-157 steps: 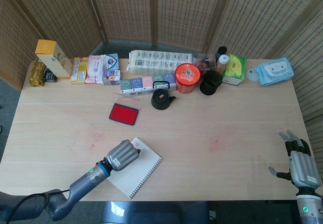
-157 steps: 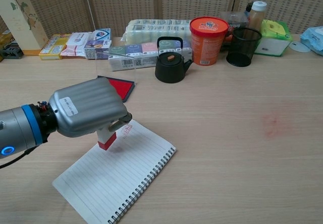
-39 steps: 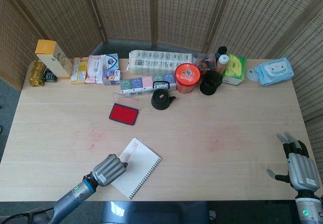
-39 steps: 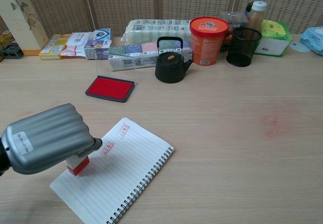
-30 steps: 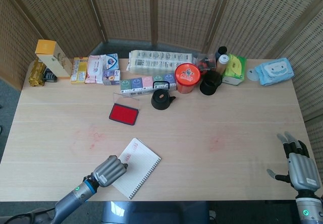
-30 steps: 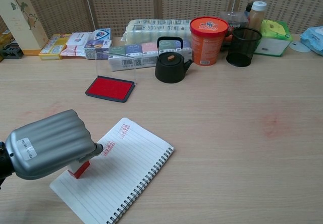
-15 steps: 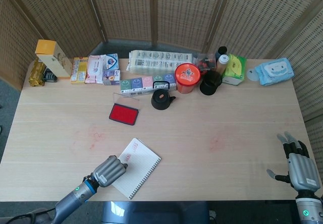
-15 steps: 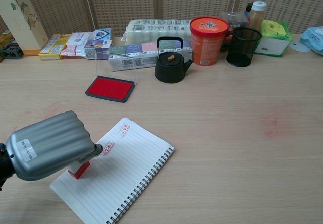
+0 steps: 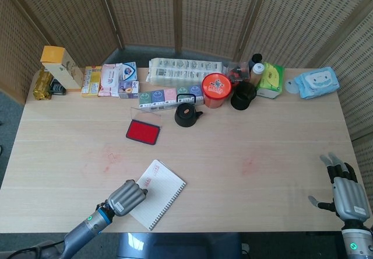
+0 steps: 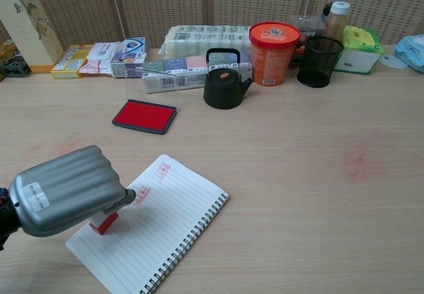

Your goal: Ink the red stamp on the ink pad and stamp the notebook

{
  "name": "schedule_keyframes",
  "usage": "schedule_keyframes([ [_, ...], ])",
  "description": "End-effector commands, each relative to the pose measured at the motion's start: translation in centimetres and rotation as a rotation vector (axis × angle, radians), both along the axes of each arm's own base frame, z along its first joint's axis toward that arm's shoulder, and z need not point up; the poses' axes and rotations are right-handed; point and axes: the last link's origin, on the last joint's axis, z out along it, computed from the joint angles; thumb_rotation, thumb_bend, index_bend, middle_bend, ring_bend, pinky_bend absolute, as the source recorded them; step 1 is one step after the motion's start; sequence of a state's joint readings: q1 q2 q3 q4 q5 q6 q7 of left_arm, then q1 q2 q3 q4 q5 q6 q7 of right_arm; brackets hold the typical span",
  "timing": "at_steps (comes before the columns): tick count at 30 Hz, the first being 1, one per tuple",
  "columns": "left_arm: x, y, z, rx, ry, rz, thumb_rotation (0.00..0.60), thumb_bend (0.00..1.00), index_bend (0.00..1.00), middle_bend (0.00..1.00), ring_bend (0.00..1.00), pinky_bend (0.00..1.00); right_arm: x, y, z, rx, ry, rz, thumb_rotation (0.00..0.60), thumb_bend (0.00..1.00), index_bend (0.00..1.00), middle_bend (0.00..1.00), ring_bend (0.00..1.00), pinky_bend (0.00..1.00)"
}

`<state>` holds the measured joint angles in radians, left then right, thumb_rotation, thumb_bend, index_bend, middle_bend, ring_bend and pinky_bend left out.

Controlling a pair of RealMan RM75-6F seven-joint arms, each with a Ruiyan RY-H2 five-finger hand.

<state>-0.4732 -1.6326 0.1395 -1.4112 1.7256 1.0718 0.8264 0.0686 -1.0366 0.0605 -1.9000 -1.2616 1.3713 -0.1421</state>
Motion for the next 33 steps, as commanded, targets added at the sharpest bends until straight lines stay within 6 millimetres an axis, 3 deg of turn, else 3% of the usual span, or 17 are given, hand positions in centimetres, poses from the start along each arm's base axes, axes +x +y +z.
schedule_keyframes([
  [1,0.1,0.1,0.1,0.004,-0.006,-0.002,0.600,0.38,0.68,1.00,1.00,1.00,0.0,0.0,0.0,-0.001,0.000,0.001,0.600,0.03,0.00,0.00,0.00,0.00],
  [8,1.6,0.6,2.0,0.057,-0.071,-0.030,0.600,0.39,0.68,1.00,1.00,1.00,0.1,0.1,0.0,-0.002,0.000,0.003,0.600,0.03,0.00,0.00,0.00,0.00],
  [11,3.7,1.5,5.5,0.141,-0.189,-0.047,0.600,0.38,0.68,1.00,1.00,1.00,0.2,0.1,0.0,0.002,-0.001,0.009,0.600,0.03,0.00,0.00,0.00,0.00],
  [17,4.1,3.5,9.4,0.223,-0.252,0.022,0.600,0.38,0.68,1.00,1.00,1.00,0.4,0.3,-0.1,0.002,-0.004,0.014,0.600,0.03,0.00,0.00,0.00,0.00],
  [25,0.8,7.2,8.9,0.235,-0.198,0.192,0.600,0.38,0.68,1.00,1.00,1.00,0.3,0.2,-0.3,0.010,-0.003,0.009,0.600,0.03,0.00,0.00,0.00,0.00],
  [33,-1.3,9.4,8.3,0.248,-0.196,0.296,0.600,0.38,0.68,1.00,1.00,1.00,0.2,0.0,-0.4,0.012,0.001,-0.001,0.600,0.03,0.00,0.00,0.00,0.00],
])
